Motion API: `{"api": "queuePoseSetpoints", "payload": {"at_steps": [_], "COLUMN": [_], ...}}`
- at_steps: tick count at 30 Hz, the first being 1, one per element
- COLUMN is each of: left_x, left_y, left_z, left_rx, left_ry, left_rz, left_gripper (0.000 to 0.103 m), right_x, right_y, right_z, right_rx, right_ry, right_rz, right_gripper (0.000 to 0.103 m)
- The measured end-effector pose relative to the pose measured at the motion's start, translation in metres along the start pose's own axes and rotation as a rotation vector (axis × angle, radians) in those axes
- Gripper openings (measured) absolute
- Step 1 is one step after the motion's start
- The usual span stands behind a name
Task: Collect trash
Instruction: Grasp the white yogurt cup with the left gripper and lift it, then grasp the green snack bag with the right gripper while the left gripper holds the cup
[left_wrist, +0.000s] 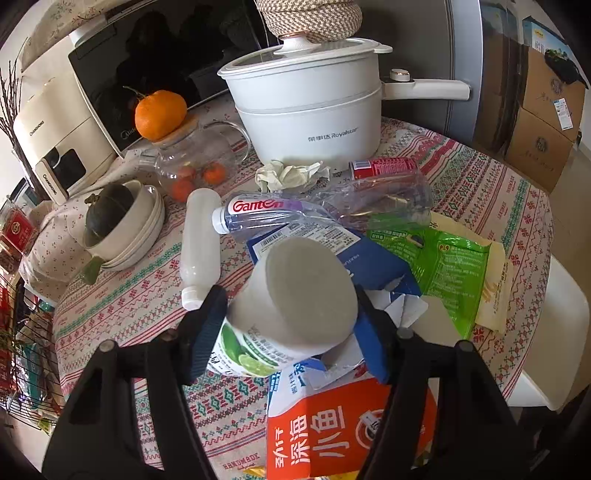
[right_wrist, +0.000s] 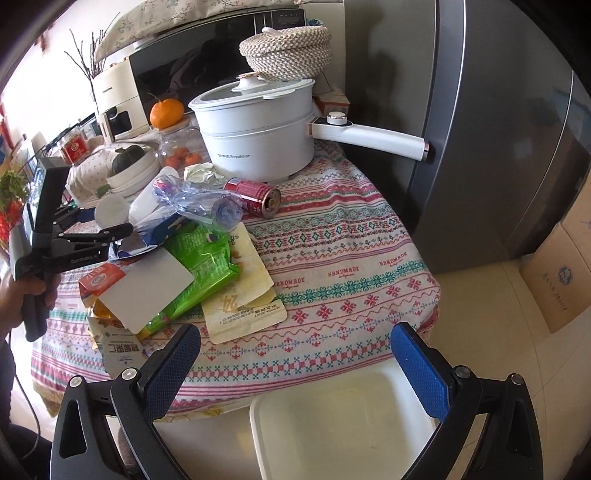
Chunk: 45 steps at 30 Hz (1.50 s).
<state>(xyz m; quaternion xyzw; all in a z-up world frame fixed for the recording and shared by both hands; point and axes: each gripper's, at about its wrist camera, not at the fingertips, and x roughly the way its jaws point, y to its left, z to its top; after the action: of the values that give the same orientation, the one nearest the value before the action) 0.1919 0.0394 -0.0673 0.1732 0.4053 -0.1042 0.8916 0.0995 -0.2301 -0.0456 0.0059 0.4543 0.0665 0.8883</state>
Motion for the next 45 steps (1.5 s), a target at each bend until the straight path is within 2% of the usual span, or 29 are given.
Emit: {"api": "queuePoseSetpoints", "payload": {"at_steps": [3,7,9,15,26,32,33,36,39,45], "left_x": [-0.010,-0.031,-0.041,-0.059,-0.147,-0.165,-0.163,-0.160,-0.165,-0.177], "left_y": [0.004,0.020,0.031,0.042,0.041,0.042,0.041,0.037,0.040,0.049], "left_z": [0.000,0.000,-0.002,-0.016,-0.034,-0.059,-0.063,-0.071,-0.078,-0.091], "left_rx": [-0.001,-0.075,-0.141,-0.225,-0.335,-0.478,-0.485,-0.487,-0.501,-0.518], "left_ry": [-0.026,-0.066,-0.075,-0.092,-0.282,-0.323,-0.314,-0.280,-0.287,-0.299], "left_rz": [0.043,0.080,0.056,0.092,0.052,-0.069,-0.087,-0.156,-0.209,-0.193], "left_gripper": [0.060,0.053,0.053,0.052,0.052,0.052,0.052,0.052,0.052,0.052], "right_x": [-0.004,-0.013,-0.015,-0.014,0.016,0.040,0.044,0.059,0.077,0.106], "right_y": [-0.001,0.001,0.001,0.003,0.013,0.007,0.006,0.002,0.004,0.027], "right_z": [0.001,0.003,0.004,0.005,0.004,0.006,0.007,0.008,0.009,0.014], "right_rx": [0.007,-0.006,-0.009,-0.028,-0.075,-0.038,-0.026,0.037,0.101,0.168], "right_ry": [-0.011,-0.043,-0.050,-0.049,0.049,0.108,0.118,0.167,0.221,0.248], "right_rz": [0.004,-0.017,-0.017,-0.033,-0.018,0.012,0.029,0.105,0.179,0.303], "right_gripper": [0.103,0.103,0.103,0.103,0.103,0.103,0.101,0.084,0.071,0.056]}}
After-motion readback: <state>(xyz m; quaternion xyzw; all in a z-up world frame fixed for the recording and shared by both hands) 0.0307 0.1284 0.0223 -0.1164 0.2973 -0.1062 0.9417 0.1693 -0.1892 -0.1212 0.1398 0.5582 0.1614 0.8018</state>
